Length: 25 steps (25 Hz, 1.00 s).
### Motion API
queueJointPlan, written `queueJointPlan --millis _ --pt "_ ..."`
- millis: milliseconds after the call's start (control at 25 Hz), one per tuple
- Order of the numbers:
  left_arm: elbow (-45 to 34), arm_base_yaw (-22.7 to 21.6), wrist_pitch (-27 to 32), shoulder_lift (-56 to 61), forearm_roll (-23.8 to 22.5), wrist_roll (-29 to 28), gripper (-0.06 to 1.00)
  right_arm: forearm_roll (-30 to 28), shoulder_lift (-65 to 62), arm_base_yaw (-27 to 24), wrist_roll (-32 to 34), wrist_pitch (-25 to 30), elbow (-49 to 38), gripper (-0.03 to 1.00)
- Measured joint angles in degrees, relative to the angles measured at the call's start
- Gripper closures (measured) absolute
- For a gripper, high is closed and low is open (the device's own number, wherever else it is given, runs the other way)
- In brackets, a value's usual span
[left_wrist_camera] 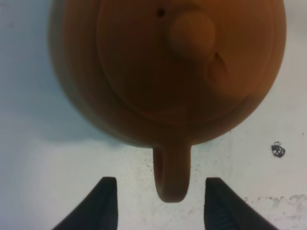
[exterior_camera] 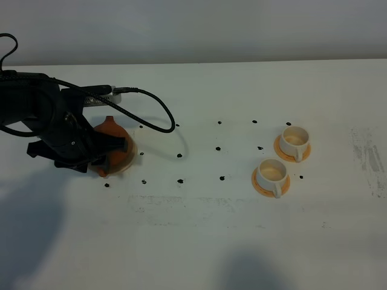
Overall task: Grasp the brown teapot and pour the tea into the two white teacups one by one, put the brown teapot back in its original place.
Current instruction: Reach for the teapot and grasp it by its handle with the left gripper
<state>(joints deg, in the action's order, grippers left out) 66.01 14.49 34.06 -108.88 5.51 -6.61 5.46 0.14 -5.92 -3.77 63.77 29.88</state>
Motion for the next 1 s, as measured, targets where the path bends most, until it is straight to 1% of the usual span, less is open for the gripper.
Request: queueJointPlan --millis 360,1000 --pt "0.0 0.0 -0.2 0.0 0.0 0.0 0.57 0.0 0.0 0.0 0.0 0.0 0.0 0.75" --pt "0.1 0.1 -1.2 0.0 0.0 0.0 0.57 0.0 0.0 0.0 0.0 0.0 0.0 0.75"
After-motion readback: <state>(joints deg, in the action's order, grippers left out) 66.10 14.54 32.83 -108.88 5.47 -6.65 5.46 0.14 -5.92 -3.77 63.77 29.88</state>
